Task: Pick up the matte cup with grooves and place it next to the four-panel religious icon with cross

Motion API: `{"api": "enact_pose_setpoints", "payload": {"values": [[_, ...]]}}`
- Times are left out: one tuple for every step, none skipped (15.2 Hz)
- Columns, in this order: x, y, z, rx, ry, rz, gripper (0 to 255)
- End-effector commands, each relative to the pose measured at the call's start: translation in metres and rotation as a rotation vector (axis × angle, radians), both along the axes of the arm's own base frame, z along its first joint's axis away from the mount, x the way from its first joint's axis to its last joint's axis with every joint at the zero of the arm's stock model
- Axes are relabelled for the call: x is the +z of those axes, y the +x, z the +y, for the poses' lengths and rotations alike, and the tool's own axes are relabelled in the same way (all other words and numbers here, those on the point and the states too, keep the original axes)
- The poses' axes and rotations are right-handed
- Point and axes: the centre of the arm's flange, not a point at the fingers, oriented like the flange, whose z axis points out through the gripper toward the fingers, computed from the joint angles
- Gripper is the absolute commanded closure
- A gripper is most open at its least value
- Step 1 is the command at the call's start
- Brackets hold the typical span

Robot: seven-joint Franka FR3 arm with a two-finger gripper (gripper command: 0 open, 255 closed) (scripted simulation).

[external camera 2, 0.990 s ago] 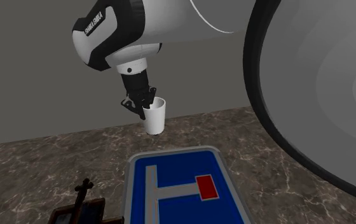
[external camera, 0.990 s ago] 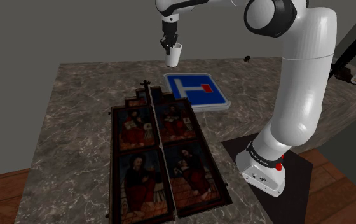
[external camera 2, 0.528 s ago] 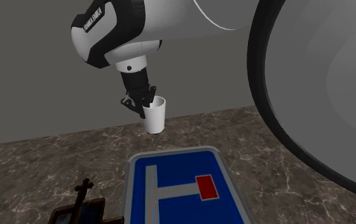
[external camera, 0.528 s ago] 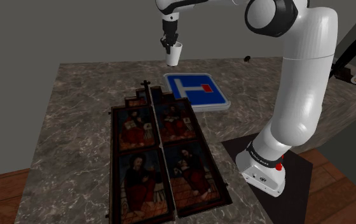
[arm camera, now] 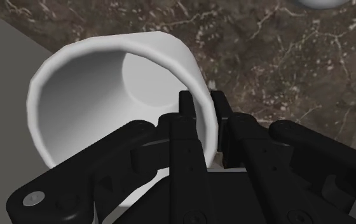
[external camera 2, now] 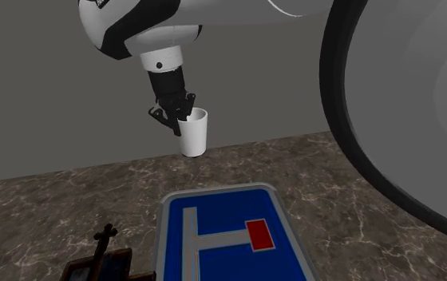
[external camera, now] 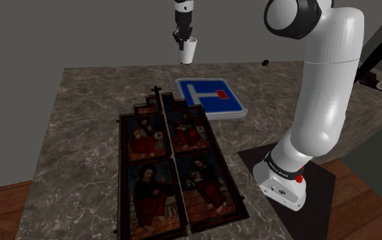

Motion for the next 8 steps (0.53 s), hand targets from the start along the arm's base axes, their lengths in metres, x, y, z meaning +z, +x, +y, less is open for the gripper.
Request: {"api": "enact_pose_setpoints", "payload": {"values": [[0.010, 0.001, 0.000, 0.000, 0.000, 0.000, 255], [0.015, 0.001, 0.000, 0.000, 0.000, 0.000, 255], [0.021, 0.001, 0.000, 0.000, 0.000, 0.000, 255], [0.026, 0.001, 0.000, 0.000, 0.000, 0.000, 255], [0.031, 0.001, 0.000, 0.000, 0.000, 0.000, 255], [0.037, 0.001, 0.000, 0.000, 0.000, 0.000, 255], [0.042, 0.001, 0.000, 0.000, 0.000, 0.000, 255], [0.047, 0.001, 0.000, 0.000, 0.000, 0.000, 255]]}}
